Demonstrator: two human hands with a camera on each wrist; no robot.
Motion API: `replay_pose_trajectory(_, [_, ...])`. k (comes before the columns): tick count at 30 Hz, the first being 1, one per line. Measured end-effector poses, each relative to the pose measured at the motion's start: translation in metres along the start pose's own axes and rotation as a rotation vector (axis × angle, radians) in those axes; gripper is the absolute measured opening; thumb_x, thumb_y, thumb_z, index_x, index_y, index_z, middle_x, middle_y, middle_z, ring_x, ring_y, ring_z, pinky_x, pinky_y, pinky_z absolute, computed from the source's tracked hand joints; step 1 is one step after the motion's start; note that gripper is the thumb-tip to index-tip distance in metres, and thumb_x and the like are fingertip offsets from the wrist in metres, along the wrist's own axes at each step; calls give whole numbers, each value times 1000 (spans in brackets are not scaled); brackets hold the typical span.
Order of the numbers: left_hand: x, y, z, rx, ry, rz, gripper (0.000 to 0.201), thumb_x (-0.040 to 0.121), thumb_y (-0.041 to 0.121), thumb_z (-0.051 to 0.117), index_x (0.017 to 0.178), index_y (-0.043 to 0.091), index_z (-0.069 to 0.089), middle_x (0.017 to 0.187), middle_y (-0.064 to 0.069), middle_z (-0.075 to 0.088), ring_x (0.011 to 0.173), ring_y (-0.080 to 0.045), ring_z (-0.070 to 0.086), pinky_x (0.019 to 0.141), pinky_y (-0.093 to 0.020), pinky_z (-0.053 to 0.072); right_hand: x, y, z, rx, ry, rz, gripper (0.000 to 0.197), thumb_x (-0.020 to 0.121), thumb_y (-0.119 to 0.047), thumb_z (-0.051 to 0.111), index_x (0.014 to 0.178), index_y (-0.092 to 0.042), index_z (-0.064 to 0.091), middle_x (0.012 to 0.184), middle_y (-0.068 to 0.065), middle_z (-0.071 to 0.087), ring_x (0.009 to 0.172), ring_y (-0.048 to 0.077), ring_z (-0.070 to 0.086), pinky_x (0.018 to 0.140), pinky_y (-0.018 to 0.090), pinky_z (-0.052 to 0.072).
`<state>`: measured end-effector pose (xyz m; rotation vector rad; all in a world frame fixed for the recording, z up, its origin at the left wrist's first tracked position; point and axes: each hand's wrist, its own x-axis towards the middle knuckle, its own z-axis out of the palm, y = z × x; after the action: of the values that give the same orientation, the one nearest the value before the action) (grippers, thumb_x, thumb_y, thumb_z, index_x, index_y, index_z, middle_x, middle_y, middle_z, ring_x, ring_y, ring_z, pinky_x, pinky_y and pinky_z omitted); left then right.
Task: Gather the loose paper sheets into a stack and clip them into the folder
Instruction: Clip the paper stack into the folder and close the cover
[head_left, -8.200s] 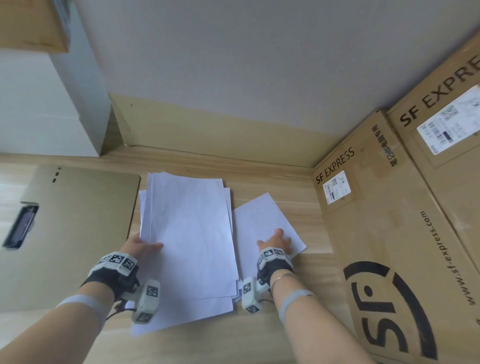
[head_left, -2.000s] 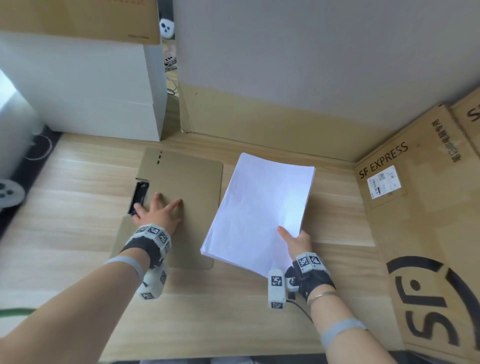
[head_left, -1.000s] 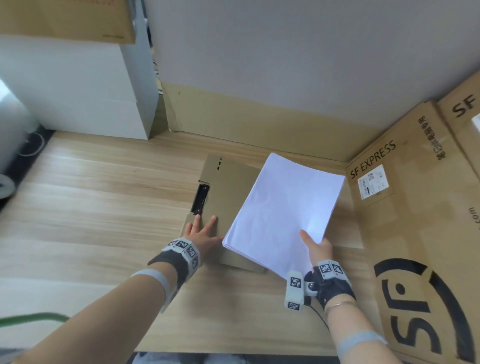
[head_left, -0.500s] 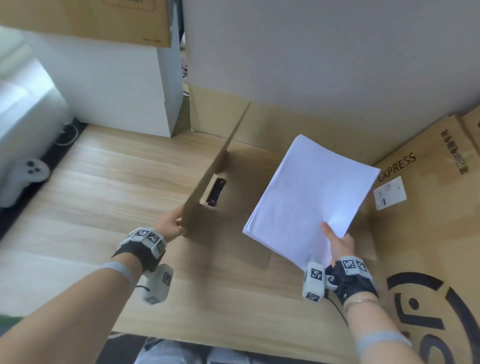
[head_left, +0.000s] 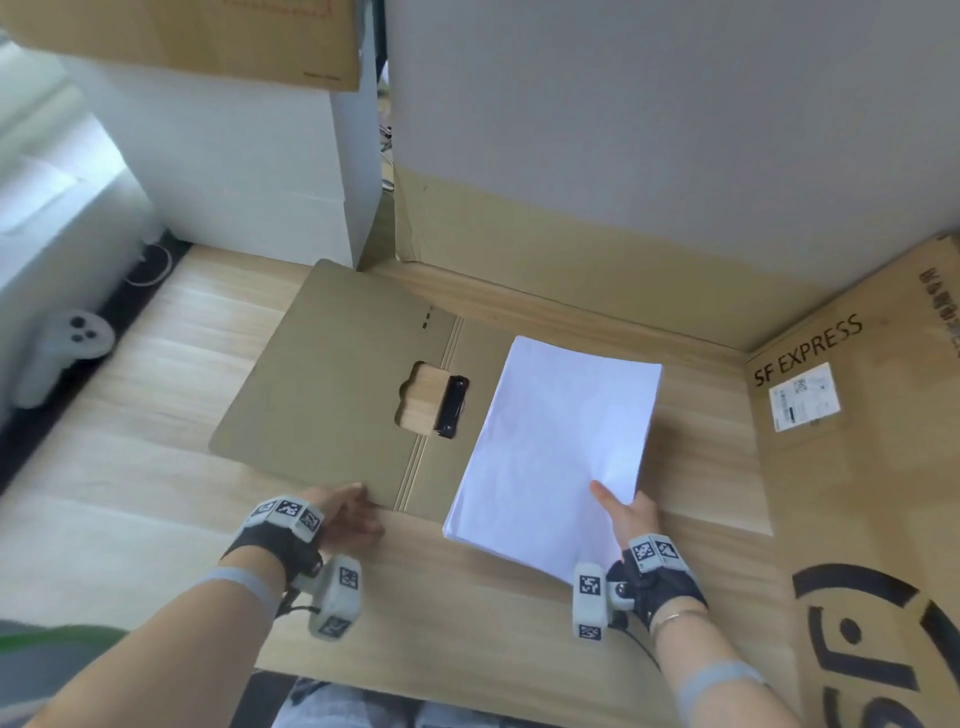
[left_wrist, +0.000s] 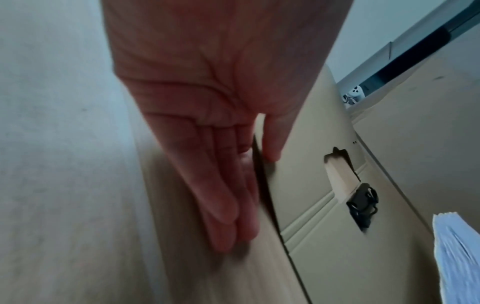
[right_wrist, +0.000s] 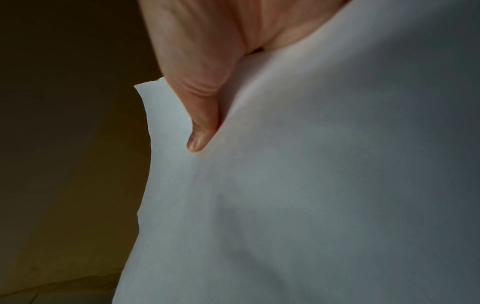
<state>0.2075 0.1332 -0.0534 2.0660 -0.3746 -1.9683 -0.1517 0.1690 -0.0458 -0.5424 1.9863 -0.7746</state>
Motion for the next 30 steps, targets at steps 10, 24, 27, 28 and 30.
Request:
replay_pose_trajectory(10, [39,79,44,806,257,255,29,81,29,58,104,13,64,93,-1,67,87,-26,66,86,-35,55,24,-14,4,-29,-18,-32,42,82,-19,70,115,4,59,109,16,65,95,23,58,91,33,45])
replay_pose_trajectory(24, [46,131,120,1132,304,545,26,78,18,53,102,8,50,123,-16,48,94,-36,61,86,-38,52,57,-15,37,-7,-94,5,46,80,-28,71,118,-5,59,107,7,65,105,27,61,100,40,45])
replay_pose_trajectory(27, [48,134,120,1145,331,591,12,80,17,51,88,10,44,115,-16,52,88,-35,59,80,-37,51,62,-14,41,-26,-84,14,45,79,-29,72,114,-3,61,106,9,67,100,27,63,96,39,47])
replay_pose_trajectory(28, [47,135,121,1145,328,586,14,80,17,52,89,10,45,114,-17,53,89,-35,59,80,-38,51,63,-14,42,-35,-83,14,47,78,-31,73,114,-3,61,106,9,67,100,28,63,95,39,48])
replay_pose_trajectory(30, [46,136,121,1131,318,572,23,80,19,54,99,6,51,115,-17,53,91,-35,59,81,-38,50,65,-13,42,-55,-77,13,46,78,-31,73,113,-3,61,104,8,66,100,27,63,94,37,48])
